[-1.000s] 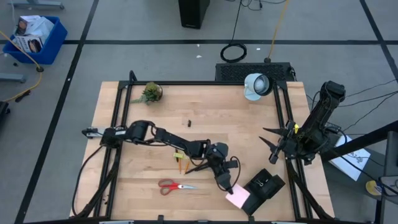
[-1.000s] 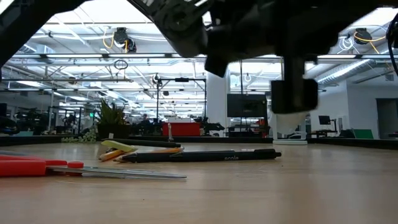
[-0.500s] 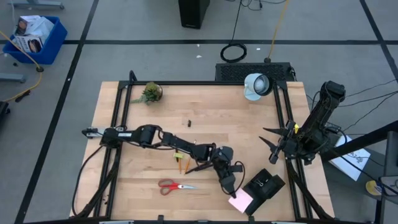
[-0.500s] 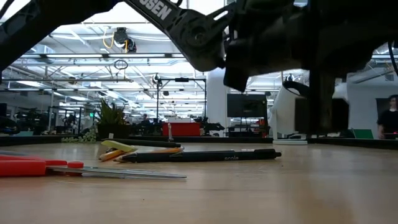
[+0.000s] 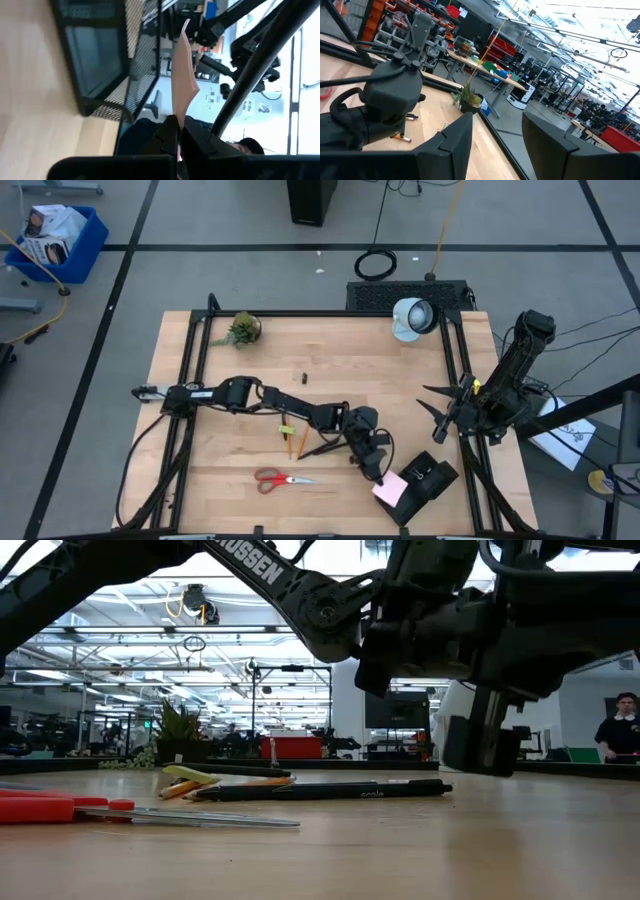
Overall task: Pick and place office supplies into organizer
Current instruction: Put the pink sticky note into the desk organizer
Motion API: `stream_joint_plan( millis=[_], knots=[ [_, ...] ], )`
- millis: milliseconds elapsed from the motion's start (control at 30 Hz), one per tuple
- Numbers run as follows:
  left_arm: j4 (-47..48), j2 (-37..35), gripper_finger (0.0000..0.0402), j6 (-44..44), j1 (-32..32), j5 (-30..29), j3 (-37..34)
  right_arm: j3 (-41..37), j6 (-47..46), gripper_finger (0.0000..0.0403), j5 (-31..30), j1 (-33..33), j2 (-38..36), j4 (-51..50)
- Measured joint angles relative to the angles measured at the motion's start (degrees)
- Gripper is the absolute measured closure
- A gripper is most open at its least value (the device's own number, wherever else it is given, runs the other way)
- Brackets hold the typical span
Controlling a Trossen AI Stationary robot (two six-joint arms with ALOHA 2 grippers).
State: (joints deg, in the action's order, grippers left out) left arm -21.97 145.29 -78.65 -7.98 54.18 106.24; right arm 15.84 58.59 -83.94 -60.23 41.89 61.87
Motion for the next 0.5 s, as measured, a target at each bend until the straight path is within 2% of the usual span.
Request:
stream_joint_plan(
  millis=[500],
  knots=[
    [0.78,-0.04,0.0391,-0.39,-0.29,-0.39,-0.04,0.0,0.0,0.0242,0.0,0.0,0.02,0.0]
  ],
)
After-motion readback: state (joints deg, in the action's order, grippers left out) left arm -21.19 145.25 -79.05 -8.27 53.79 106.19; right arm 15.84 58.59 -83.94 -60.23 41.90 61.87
